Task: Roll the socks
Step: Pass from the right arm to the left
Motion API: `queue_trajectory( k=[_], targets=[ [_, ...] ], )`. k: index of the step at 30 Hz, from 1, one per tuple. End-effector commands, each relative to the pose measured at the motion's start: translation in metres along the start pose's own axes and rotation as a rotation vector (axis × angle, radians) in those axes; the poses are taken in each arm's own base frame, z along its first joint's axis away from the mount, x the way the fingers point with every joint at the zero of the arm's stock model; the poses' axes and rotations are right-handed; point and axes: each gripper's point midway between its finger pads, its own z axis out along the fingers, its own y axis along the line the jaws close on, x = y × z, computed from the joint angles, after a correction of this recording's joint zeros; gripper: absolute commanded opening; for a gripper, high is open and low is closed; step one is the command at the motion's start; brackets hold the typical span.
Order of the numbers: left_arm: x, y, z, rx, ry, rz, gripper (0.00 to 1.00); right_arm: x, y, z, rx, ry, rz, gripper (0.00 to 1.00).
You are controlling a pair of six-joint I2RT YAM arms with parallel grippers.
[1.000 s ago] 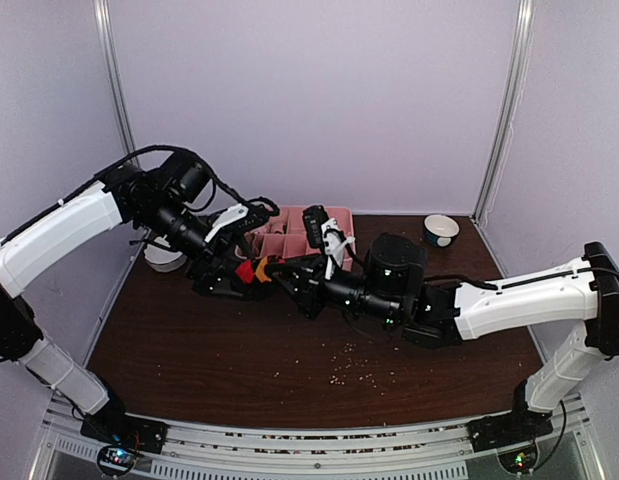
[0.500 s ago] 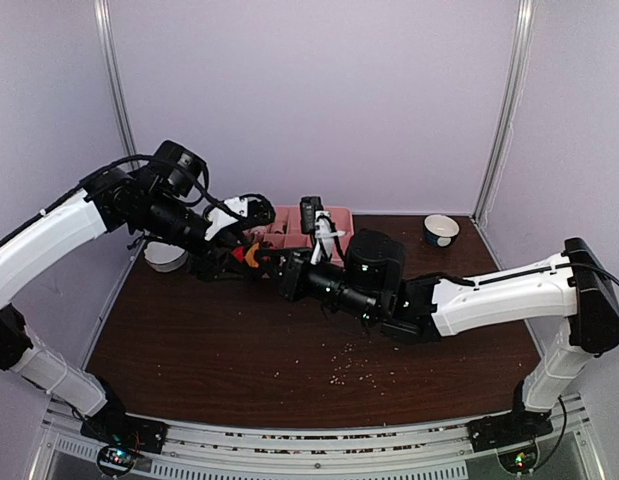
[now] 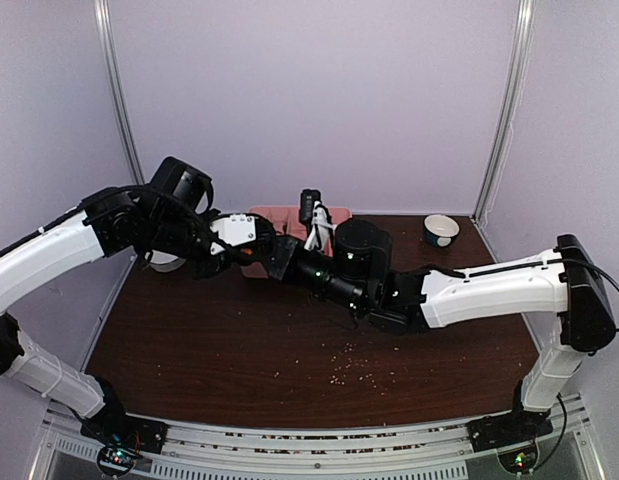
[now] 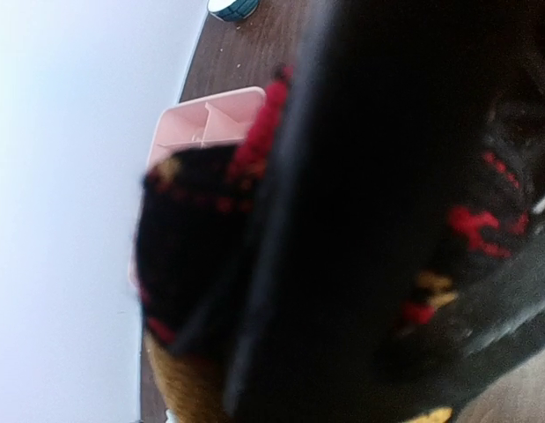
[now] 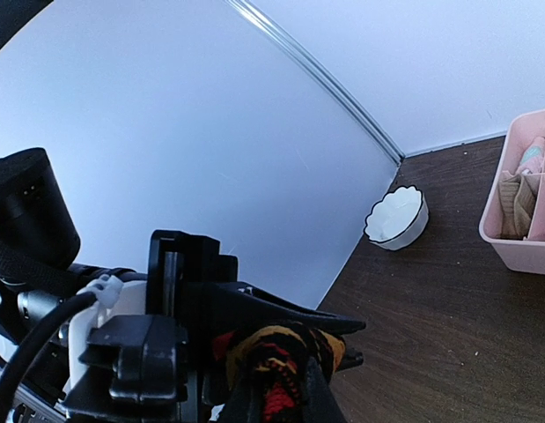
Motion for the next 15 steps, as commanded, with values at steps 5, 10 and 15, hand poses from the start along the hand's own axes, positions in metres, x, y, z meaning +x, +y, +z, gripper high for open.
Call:
queue_trajectory(
  k=[5,10,15],
  targets=[
    [-0.024,0.012,-0.011,0.001,-0.085,-0.026,0.0,0.008,0.022,-0.003,-0.095,0.025,0.012,0.39],
    [-0.042,-0.048,-0.036,0.462,-0.214,-0.089,0.0,-0.003,0.051,-0.039,-0.313,-0.06,-0.184,0.72],
    [-0.057,-0.083,-0.058,0.768,-0.265,-0.124,0.0,0.001,0.071,-0.062,-0.428,-0.038,-0.419,0.74]
  ],
)
